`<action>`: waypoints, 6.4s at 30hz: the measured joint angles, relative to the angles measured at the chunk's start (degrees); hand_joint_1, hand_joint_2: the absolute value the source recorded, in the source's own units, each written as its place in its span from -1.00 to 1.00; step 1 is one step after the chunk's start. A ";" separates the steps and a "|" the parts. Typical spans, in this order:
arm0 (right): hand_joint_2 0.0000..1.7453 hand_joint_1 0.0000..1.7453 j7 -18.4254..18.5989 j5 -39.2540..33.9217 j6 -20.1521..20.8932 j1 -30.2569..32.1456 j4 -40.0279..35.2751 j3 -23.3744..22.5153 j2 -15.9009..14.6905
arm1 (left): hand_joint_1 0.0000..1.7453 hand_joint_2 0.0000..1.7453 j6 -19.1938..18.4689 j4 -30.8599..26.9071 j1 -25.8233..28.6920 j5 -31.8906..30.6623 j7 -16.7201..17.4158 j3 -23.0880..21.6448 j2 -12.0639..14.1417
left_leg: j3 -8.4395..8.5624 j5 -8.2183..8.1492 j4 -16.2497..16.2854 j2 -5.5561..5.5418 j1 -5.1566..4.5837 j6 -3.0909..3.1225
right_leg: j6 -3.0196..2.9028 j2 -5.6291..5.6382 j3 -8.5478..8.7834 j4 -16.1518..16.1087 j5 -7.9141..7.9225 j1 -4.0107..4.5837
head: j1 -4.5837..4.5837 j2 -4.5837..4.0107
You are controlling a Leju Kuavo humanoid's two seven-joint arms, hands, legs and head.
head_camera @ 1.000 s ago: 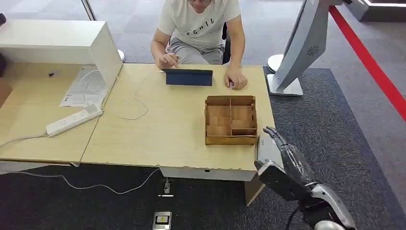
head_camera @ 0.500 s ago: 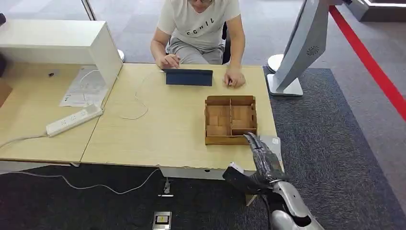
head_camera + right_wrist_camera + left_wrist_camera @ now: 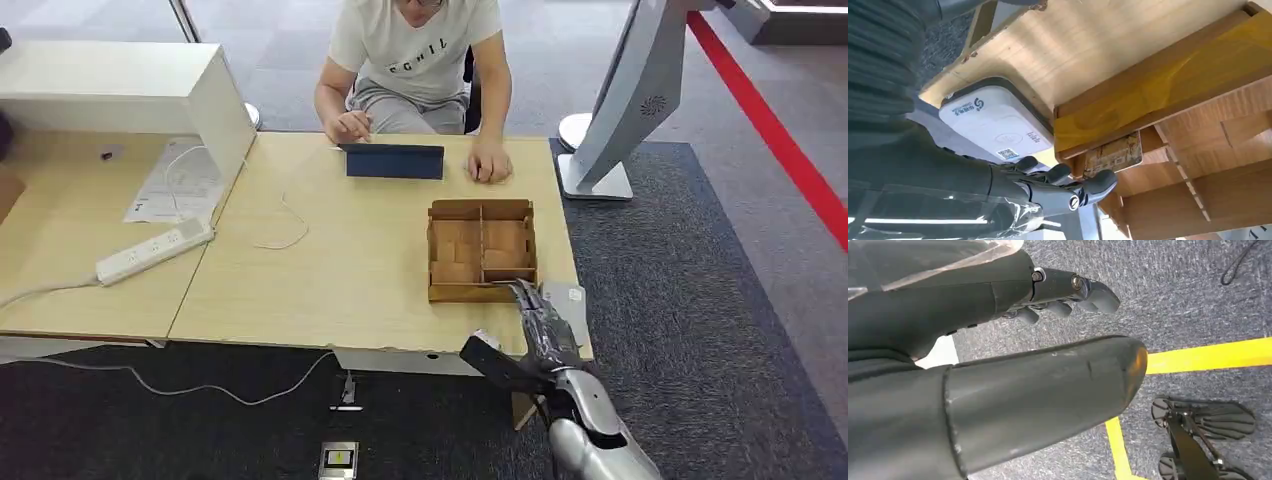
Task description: Pass the card to the sensor for recognition and then transmit it.
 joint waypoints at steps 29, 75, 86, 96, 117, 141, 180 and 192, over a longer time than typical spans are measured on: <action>1.00 -1.00 0.50 14.93 12.48 -4.10 -6.93 -9.66 2.36 | -1.00 -1.00 0.72 0.02 0.11 2.34 3.43 -0.02 0.18 | -0.02 0.05 0.00 -0.01 0.00 -0.03 | -0.02 0.00 -0.02 0.00 0.04 -0.01 | 0.02 0.00; 1.00 -1.00 -1.07 14.78 -0.02 -10.70 12.39 -5.05 6.71 | -1.00 -1.00 -1.11 -0.15 -0.20 -1.14 -0.02 -0.90 2.21 | -0.09 0.05 0.00 -0.01 0.00 -0.04 | -0.02 0.00 -0.10 0.01 0.03 0.00 | 0.02 0.00; 1.00 -1.00 -2.80 15.15 -3.02 -12.29 17.61 -4.39 5.18 | -1.00 -1.00 -1.77 -0.24 -0.31 -1.95 0.35 -1.90 3.67 | -0.08 0.05 0.00 0.00 0.00 -0.04 | -0.02 0.00 -0.09 0.01 0.04 -0.01 | 0.02 0.00; 1.00 -1.00 -4.28 14.78 -3.56 -12.51 20.04 -3.93 5.36 | -1.00 -1.00 -0.92 -0.66 -0.35 -1.70 0.50 -1.97 4.02 | -0.09 0.05 0.00 0.00 0.00 -0.04 | -0.02 0.00 -0.09 0.01 0.04 0.00 | 0.04 0.00; 1.00 -1.00 -5.62 14.19 -4.88 -13.11 22.67 -2.88 7.24 | -1.00 -1.00 -0.22 -1.27 -0.62 -0.85 0.87 -1.97 4.76 | -0.09 0.05 0.00 0.00 0.00 -0.04 | -0.02 0.00 -0.10 0.01 0.04 0.00 | 0.04 0.00; 1.00 -1.00 -5.68 15.15 -5.77 -15.85 25.72 -1.94 7.72 | -1.00 -1.00 1.31 -1.75 -0.74 0.17 1.70 -1.97 5.07 | -0.09 0.06 0.00 0.00 0.00 -0.04 | -0.02 0.00 -0.09 0.01 0.04 0.00 | 0.02 0.00; 1.00 1.00 -6.69 13.84 -3.50 -17.83 27.34 -0.42 6.65 | -1.00 -1.00 0.37 -2.14 -0.85 -0.04 1.03 -3.34 6.32 | -0.09 0.05 0.00 0.00 0.00 -0.04 | -0.02 0.00 -0.10 0.01 0.04 0.00 | 0.04 0.00; 1.00 1.00 -6.71 13.73 -3.37 -18.05 27.28 -0.26 6.93 | -1.00 -1.00 0.81 -2.14 -0.85 0.00 0.98 -3.34 6.32 | -0.08 0.05 0.00 0.00 0.00 -0.04 | -0.02 0.00 -0.10 0.01 0.04 0.00 | 0.02 0.00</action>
